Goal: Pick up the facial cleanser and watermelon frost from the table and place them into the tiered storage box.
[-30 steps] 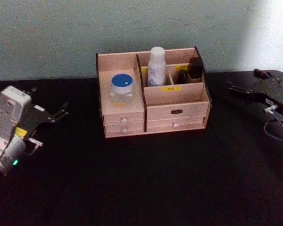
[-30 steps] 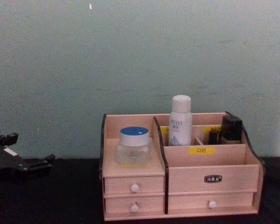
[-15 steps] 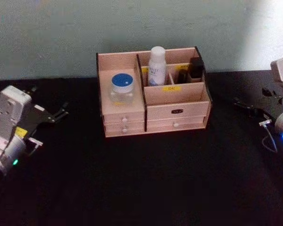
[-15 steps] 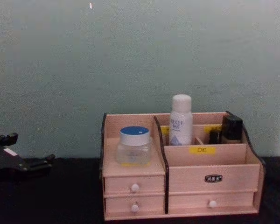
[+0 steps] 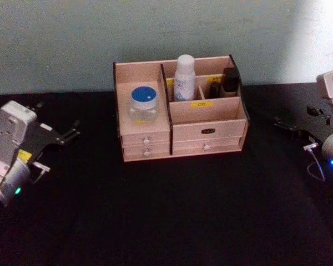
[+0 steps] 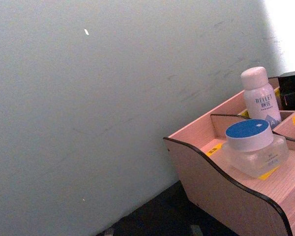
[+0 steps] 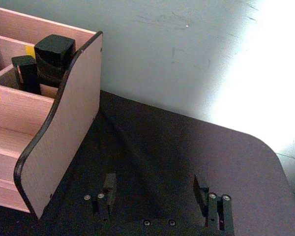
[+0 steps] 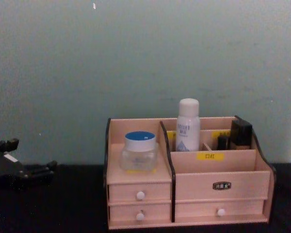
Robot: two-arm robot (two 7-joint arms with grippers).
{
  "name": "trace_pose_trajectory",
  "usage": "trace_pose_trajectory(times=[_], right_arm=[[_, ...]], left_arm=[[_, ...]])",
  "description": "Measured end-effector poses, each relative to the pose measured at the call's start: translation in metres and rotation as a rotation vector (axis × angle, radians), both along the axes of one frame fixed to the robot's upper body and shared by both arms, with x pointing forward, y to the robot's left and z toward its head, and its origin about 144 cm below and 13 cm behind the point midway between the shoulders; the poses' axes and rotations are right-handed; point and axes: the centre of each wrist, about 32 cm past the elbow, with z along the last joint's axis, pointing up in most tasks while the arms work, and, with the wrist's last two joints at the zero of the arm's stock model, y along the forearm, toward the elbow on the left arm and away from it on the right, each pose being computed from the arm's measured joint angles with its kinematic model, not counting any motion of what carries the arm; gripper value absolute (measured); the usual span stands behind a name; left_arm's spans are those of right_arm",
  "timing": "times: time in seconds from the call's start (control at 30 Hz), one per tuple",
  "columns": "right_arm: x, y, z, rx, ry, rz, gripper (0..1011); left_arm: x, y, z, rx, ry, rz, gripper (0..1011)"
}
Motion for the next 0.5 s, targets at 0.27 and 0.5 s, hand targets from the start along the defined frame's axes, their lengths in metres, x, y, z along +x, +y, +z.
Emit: trace_pose_trajectory(times=[0.27,0.5], right_arm=[[0.0002,0.0001,0.0004,0.0,-0.001,0.002,1002],[0.0002,0.0002,0.0007,-0.001,-0.001,0.003,1003]], left_arm=[[0.0,0.0,0.0,0.0,0.0,0.0,1001],[0.0,0.0,0.0,0.0,0.0,0.0,1001]])
